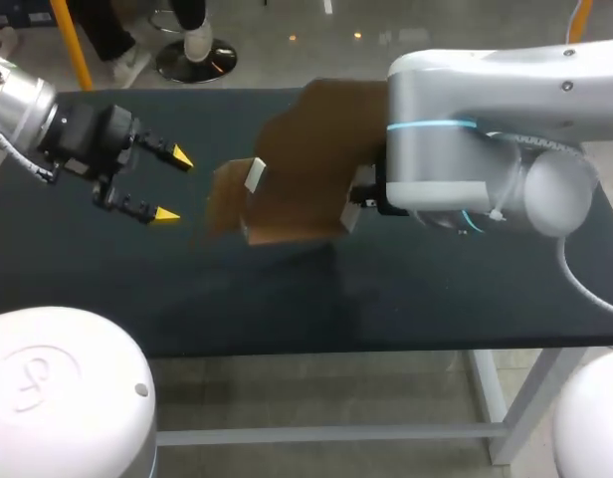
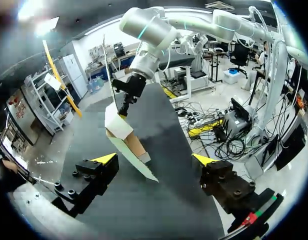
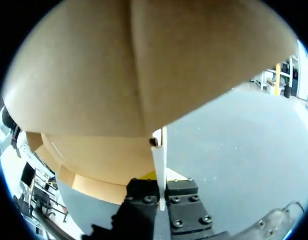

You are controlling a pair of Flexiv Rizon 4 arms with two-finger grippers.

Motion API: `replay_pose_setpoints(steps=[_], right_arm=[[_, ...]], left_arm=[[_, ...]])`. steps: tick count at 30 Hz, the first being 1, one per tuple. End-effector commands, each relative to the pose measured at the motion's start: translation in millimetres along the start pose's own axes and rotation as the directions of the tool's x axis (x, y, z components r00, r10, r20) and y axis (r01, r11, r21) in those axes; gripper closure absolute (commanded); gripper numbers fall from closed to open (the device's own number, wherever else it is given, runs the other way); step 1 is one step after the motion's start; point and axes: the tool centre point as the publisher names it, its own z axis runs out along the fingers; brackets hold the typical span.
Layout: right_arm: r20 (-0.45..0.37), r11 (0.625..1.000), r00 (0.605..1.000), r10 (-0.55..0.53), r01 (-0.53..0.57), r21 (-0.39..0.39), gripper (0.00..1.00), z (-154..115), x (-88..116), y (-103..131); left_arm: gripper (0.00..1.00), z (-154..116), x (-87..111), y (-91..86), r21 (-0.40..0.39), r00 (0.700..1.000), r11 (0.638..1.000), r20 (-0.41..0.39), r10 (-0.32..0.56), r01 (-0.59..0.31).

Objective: Assemble the packaging by folding the flat box into shape, placing the metal phone stand inside, and closing the box properly

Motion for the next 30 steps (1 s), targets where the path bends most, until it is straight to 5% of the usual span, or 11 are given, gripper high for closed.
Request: replay_pose_setpoints(steps=[1,5,30], right_arm=[[-0.164,0.950,0.986,0.016,0.036,0.310,1.00,-8.5,-7.5,12.1],[-0.218,0.938,0.976,0.019,0.058,0.341,1.00,-12.1,-8.9,13.3],[-0.242,0.853,0.970,-0.010,0.135,0.504,1.00,-12.6,-2.6,12.2]], left_arm=[[0.00,-4.0,-2.2,-8.9,-0.061,1.000,0.998,-0.015,0.010,-0.011],[0.00,-4.4,-4.2,-8.7,-0.070,1.000,0.997,-0.023,0.018,-0.020],[0.00,-2.7,-5.0,-8.5,-0.091,0.999,0.995,-0.030,0.025,-0.028]])
